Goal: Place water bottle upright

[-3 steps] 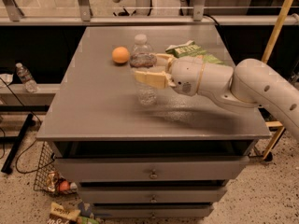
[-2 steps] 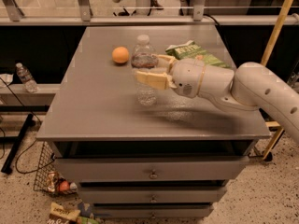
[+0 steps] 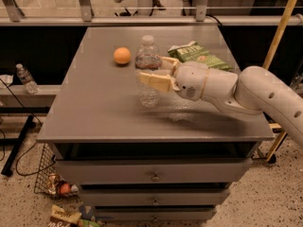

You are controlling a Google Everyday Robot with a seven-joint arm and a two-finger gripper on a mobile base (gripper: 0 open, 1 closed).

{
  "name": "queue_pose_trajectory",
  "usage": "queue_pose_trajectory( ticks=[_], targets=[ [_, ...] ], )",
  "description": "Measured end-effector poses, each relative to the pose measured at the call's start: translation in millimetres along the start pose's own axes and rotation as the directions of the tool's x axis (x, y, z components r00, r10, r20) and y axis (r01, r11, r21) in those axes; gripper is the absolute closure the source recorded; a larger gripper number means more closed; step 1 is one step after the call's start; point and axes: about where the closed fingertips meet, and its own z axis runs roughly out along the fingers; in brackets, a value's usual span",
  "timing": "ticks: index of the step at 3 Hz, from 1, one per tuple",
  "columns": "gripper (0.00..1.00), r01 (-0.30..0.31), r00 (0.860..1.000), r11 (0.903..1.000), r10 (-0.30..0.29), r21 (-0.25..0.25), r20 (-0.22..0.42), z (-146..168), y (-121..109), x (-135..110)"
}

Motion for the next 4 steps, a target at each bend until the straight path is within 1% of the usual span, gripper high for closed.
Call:
queue_pose_trajectory(
  ticks=[1,2,3,4],
  targets=[
    [0.59,0.000,1.000,1.0000,0.000,0.000,0.000,0.0,0.0,-0.7],
    [0.27,0.000,1.000,1.0000,0.000,-0.002,0.000,0.9,0.6,-1.2],
    [0.04,0.001,1.000,1.0000,-0.001,-0.006,0.000,2.7,2.0,-1.8],
    [0.00,0.002,1.000,1.0000,-0.002,-0.008,0.001,3.9,2.9,-2.2]
  ],
)
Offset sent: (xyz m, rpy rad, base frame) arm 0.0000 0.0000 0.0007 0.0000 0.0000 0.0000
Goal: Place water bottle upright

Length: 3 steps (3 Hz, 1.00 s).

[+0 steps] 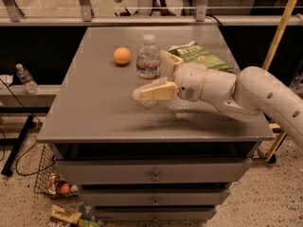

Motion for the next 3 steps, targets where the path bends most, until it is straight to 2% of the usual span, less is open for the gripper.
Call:
queue_pose_trajectory(
  ticks=[1,2,3],
  targets=[
    [0.00,0.032,0.999,0.9994,-0.032,0.011,-0.034,-8,-4,-9],
    [0.00,0.095,0.992,0.9933,-0.089,0.065,-0.085,-32,-13,-32],
    [0.00,0.186,0.976,0.9734,-0.168,0.133,-0.139,-66,-20,-70]
  ],
)
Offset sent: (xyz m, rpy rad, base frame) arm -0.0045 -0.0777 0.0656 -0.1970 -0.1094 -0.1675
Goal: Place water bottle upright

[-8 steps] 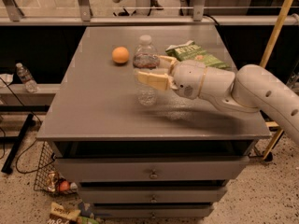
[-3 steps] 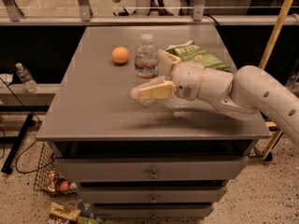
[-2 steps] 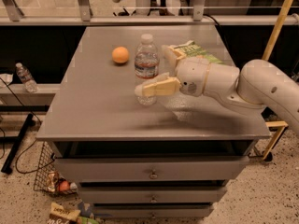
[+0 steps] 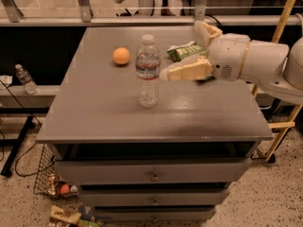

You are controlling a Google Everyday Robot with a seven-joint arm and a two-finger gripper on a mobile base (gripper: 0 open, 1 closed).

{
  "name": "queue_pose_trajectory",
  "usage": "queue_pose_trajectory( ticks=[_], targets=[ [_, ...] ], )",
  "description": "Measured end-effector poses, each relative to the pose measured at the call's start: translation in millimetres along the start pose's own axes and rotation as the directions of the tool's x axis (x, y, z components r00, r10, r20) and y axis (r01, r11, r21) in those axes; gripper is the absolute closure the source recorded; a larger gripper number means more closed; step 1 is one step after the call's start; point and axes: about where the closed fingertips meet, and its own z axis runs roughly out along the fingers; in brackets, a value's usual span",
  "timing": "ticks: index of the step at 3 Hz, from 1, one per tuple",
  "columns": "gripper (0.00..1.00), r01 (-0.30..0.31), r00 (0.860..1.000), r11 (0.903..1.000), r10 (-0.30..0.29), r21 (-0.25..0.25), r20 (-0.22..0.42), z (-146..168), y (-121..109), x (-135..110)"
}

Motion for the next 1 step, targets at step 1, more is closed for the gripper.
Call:
queue_pose_trajectory(
  ticks=[1],
  targets=[
    [0.00,0.007,1.000,1.0000,-0.007,0.002,-0.001,-0.4,0.3,-3.5]
  ],
)
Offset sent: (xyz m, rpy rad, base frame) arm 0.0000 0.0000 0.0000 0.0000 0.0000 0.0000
